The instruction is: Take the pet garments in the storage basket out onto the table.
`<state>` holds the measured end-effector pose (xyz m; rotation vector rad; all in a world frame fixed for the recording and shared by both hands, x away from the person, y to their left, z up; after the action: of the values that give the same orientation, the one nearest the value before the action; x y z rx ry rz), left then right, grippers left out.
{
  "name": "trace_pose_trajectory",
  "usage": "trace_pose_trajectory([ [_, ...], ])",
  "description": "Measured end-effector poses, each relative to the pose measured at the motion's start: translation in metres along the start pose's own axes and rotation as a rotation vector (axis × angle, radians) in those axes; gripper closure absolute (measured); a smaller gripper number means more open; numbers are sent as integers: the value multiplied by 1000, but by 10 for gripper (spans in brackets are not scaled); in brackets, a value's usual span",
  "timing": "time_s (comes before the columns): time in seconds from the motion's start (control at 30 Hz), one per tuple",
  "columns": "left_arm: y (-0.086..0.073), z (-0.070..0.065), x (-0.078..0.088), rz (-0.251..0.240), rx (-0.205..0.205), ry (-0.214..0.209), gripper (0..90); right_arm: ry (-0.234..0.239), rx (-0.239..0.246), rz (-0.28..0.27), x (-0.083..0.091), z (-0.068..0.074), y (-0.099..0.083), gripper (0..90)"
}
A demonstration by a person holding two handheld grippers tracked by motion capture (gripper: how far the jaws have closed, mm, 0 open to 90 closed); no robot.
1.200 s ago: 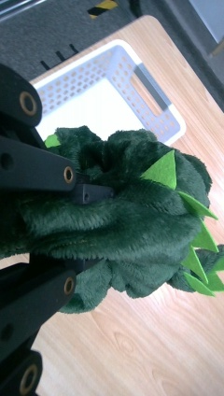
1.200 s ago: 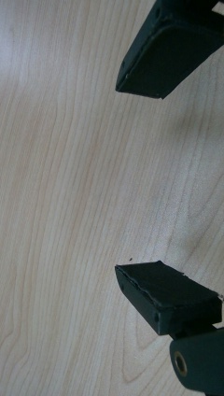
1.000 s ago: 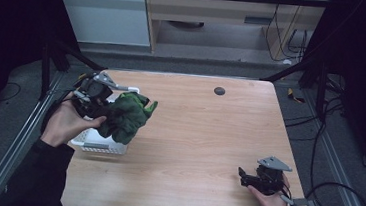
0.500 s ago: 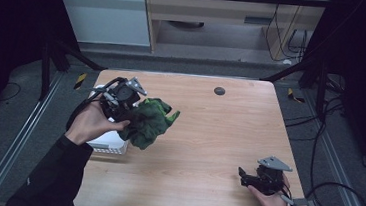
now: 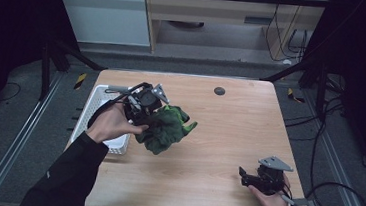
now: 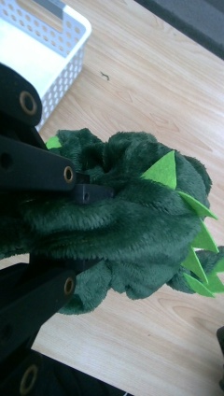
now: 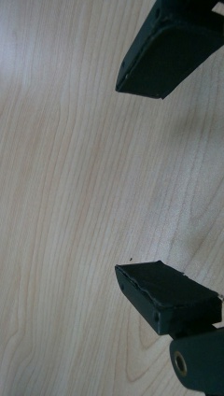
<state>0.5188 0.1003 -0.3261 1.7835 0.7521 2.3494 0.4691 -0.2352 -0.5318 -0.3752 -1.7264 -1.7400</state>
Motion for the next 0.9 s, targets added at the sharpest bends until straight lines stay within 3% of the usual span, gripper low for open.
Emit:
trace_pose_trajectory([
  [0.4,14,-2,-22,20,-74,-45,763,-1,-7,-5,1,0,1,109],
  [0.9,24,-16,-55,55,-141,-90,760,0,-7,-9,1,-1,1,108],
])
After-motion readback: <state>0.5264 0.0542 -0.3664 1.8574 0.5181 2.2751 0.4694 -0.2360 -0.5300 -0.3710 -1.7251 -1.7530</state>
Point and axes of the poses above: each handheld gripper's, and its own axes: x roughly backward along the jaws, y roughly out of its top, z roughly to its left, the point moved 6 cm from there along -x, roughly forward along the jaws, and after that the axes turned 7 degrees about -x, right-handed, at the moved point
